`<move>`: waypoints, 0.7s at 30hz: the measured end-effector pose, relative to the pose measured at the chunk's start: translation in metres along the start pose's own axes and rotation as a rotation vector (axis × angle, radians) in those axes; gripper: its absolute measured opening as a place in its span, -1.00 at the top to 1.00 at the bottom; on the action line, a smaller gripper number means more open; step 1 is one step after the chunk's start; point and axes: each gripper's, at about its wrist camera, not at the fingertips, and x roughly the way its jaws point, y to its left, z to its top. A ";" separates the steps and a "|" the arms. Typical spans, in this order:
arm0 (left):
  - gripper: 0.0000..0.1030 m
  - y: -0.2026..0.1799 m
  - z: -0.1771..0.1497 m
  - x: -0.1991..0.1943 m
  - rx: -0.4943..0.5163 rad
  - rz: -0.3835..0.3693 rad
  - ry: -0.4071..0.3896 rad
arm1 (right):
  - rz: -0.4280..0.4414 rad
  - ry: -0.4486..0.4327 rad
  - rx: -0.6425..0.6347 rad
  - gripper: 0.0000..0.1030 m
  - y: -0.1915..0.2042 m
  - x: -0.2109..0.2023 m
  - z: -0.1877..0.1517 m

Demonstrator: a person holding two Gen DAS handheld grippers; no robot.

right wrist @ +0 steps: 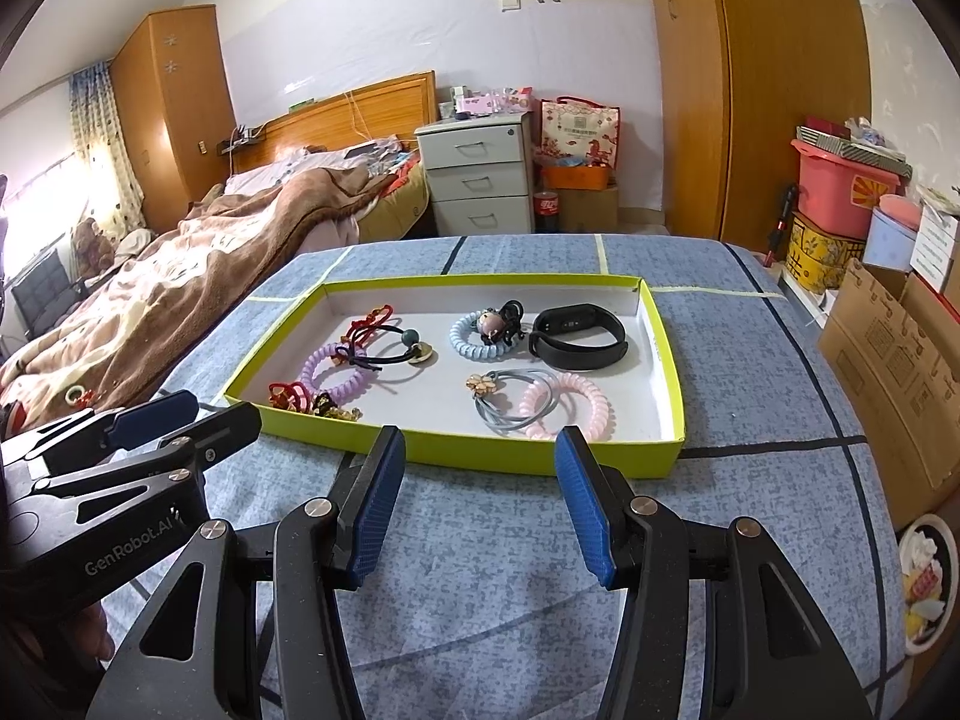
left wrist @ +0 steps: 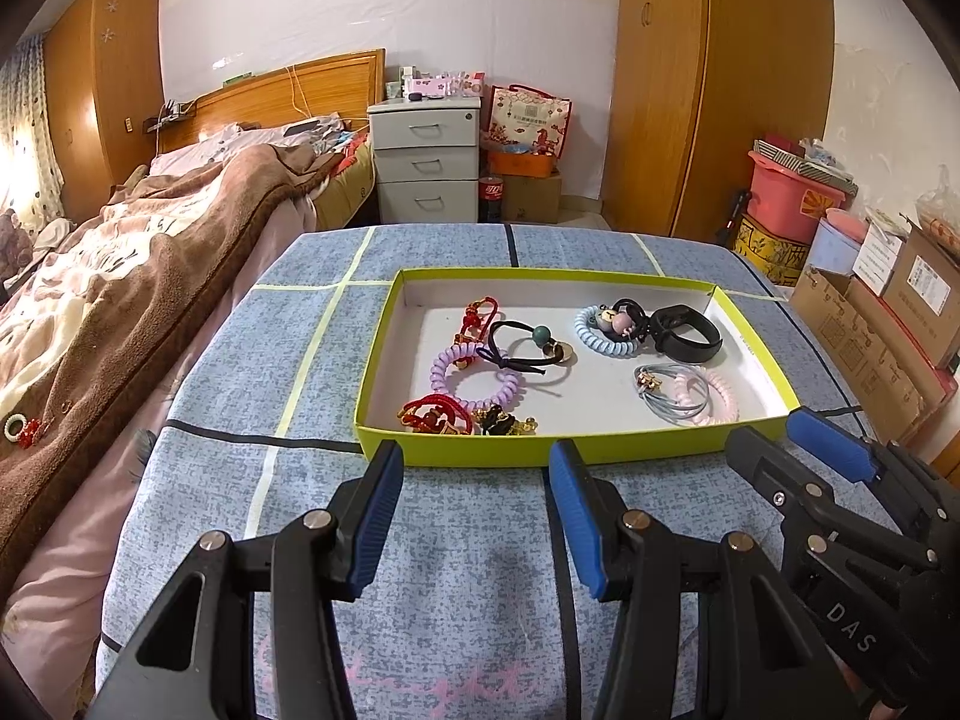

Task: Organize jewelry

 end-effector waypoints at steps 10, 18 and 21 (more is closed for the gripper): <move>-0.02 0.000 0.000 0.000 -0.005 0.010 0.002 | 0.002 0.001 -0.002 -0.02 0.001 -0.001 -0.001; -0.02 -0.001 0.000 0.000 -0.008 0.014 0.002 | 0.001 0.001 0.001 -0.02 0.001 -0.001 -0.001; -0.02 -0.001 0.000 0.000 -0.009 0.012 0.002 | 0.001 0.000 0.001 -0.02 0.000 -0.001 -0.001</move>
